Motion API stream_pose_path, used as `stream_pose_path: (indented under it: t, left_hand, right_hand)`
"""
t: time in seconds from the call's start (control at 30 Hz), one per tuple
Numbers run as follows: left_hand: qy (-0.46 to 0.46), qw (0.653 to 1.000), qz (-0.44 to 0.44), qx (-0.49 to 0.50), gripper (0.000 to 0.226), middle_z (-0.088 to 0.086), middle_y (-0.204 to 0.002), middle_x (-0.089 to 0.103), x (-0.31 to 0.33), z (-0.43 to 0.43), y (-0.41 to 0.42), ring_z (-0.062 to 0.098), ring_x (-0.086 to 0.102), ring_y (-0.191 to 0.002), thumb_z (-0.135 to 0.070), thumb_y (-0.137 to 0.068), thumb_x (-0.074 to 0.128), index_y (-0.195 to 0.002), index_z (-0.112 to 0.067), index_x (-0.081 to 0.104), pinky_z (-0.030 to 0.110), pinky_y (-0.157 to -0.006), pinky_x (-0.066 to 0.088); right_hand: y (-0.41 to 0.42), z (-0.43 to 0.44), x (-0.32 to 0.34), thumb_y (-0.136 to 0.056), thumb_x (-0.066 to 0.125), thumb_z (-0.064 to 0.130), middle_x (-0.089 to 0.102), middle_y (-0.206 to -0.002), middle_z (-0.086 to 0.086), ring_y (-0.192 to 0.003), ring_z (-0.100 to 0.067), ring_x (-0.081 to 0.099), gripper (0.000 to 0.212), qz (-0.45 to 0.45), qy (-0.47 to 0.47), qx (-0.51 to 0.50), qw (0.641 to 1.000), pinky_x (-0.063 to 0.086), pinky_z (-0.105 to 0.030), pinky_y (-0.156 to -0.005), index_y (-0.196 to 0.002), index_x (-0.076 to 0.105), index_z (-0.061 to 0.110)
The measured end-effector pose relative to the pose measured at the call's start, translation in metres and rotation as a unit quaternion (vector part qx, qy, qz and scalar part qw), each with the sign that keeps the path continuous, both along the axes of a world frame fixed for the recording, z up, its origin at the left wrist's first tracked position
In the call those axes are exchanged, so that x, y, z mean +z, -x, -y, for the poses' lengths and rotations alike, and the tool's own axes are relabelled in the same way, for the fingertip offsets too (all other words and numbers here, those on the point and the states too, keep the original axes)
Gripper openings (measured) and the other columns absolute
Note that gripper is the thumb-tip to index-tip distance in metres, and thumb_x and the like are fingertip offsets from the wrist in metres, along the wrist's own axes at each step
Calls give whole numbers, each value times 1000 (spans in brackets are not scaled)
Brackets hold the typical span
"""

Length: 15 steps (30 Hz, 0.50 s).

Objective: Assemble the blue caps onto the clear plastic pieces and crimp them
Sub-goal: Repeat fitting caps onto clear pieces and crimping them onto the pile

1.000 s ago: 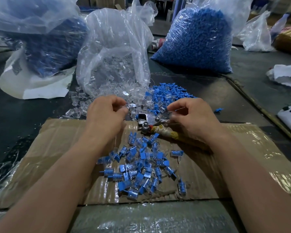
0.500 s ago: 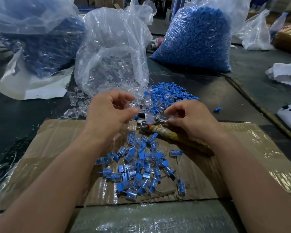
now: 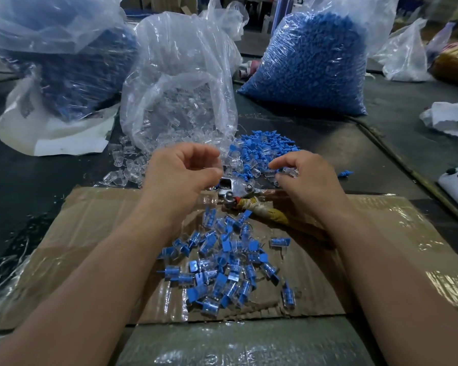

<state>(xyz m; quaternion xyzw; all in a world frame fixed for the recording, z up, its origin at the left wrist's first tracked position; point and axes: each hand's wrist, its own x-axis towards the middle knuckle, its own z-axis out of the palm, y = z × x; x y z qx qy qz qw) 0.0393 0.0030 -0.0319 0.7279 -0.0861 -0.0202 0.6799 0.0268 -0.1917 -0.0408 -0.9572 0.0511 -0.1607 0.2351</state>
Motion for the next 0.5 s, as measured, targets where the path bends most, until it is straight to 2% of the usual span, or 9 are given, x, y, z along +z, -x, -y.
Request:
stream_pose_path:
  t: [0.1, 0.17, 0.23, 0.3, 0.37, 0.43, 0.5]
  left_hand:
    - [-9, 1000, 9, -4, 22, 2, -86, 68, 1, 1, 2, 17, 67, -83, 1, -74, 69, -80, -19, 64, 26, -74, 56]
    - [-15, 1000, 16, -5, 22, 3, -85, 67, 2, 2, 3, 17, 66, -81, 1, -75, 69, -80, -19, 64, 23, -72, 57]
    - [-16, 1000, 14, -9, 22, 2, -83, 66, 2, 2, 3, 14, 65, -78, 2, -75, 69, -79, -19, 63, 20, -69, 56]
    - [-6, 1000, 5, -14, 22, 1, -81, 65, 3, 2, 3, 11, 64, -73, 3, -75, 68, -80, -18, 63, 17, -64, 55]
    - [-2, 1000, 0, -15, 21, -1, -78, 64, 3, 2, 3, 8, 63, -69, 2, -76, 68, -80, -18, 63, 15, -61, 53]
    - [-2, 1000, -3, -15, 20, 1, -81, 64, 3, 2, 4, 11, 65, -72, 1, -77, 67, -82, -18, 63, 18, -60, 54]
    - [-3, 1000, -6, -13, 20, 4, -84, 66, 3, 1, 3, 17, 66, -76, 2, -77, 66, -82, -18, 63, 22, -62, 57]
  right_hand:
    - [-6, -4, -3, -91, 53, 22, 49, -137, -1, -128, -14, 38, 38, 10, 42, 21, 999, 25, -23, -102, -129, 52, 16]
    - [-10, -6, -7, -94, 46, 31, 27, -151, 2, -140, -14, 18, 52, -60, 71, 38, 995, 11, -34, -113, -143, 30, 21]
    - [-13, -6, -11, -97, 36, 35, 20, -154, 5, -141, -13, 12, 51, -142, 101, 45, 984, 4, -43, -115, -146, 22, 26]
    - [-13, -5, -11, -97, 36, 31, 35, -147, 3, -134, -16, 29, 43, -149, 91, 51, 983, 10, -47, -113, -140, 36, 24]
    - [-13, -6, -10, -95, 42, 23, 53, -130, -1, -118, -18, 46, 33, -105, 72, 54, 990, 27, -45, -107, -126, 53, 19]
    - [-12, -7, -9, -92, 47, 16, 61, -117, 0, -105, -15, 52, 28, -73, 62, 56, 994, 38, -33, -96, -115, 62, 17]
    - [-12, -6, -9, -90, 49, 11, 65, -110, 2, -95, -8, 53, 25, -58, 43, 49, 996, 39, -23, -85, -107, 66, 17]
